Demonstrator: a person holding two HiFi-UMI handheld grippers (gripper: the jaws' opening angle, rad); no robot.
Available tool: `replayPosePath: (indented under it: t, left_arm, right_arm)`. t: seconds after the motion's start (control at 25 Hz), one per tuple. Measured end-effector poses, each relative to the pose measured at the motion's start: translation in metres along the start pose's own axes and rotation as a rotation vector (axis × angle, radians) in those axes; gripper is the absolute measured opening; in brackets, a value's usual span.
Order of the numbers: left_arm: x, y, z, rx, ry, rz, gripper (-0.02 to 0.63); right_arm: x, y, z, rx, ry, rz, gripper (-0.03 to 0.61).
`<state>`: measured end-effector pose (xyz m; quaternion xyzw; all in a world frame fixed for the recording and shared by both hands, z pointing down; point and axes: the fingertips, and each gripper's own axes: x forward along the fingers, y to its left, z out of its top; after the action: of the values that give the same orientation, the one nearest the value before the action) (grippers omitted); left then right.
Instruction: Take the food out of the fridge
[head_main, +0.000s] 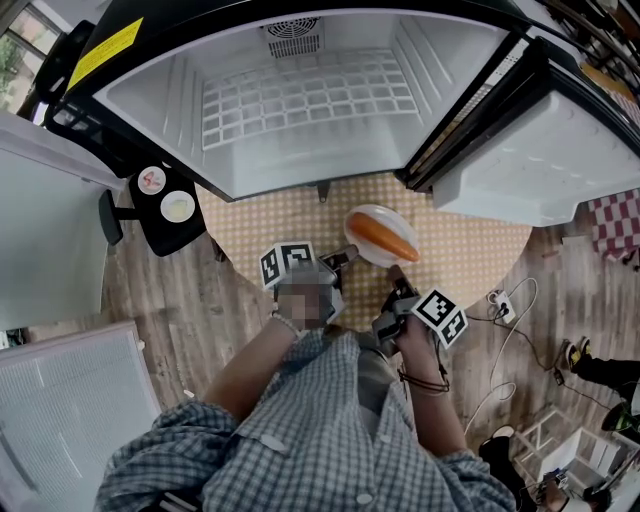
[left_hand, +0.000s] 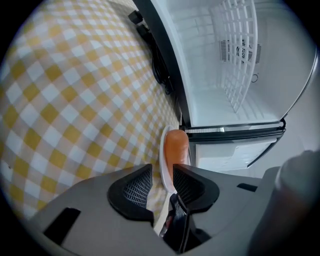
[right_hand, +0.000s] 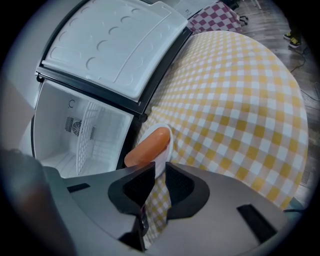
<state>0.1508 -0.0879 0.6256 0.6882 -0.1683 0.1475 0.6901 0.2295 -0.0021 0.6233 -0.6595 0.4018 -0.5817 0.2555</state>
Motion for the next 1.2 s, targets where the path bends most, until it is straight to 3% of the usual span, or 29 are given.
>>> replayPosePath:
  t: [0.2,0.36,0.6,0.8,1.0,1.2]
  left_arm:
    - [-0.013,0.002,0.004,0.096,-0.006,0.05,0.097]
    - [-0.025,-0.004,0.012,0.19,-0.025,0.083,0.006]
    - [-0.046,-0.03,0.031,0.348,-0.105,0.052,0.005]
    - [-0.067,-0.055,0.035,0.566,-0.132,0.058,0.005]
    - [-0.089,-0.084,0.037,0.761,-0.168,0.074,0.005]
    - [-0.114,-0.117,0.041,0.856,-0.231,0.03,0.005]
  right_arm:
    - [-0.004,0.012,-0.003,-0.072,0.005,0.01,0.041]
    - [-0.007,0.029,-0.005,-0.169,0.004,0.035,0.018]
    - [-0.005,0.06,-0.011,-0.392,0.036,0.057,0.012]
    - [-0.006,0.085,-0.017,-0.578,0.052,0.053,0.009]
    - [-0.01,0.126,-0.018,-0.72,0.022,0.113,0.009]
    - [-0.02,0.167,-0.02,-0.851,-0.001,0.174,0.009]
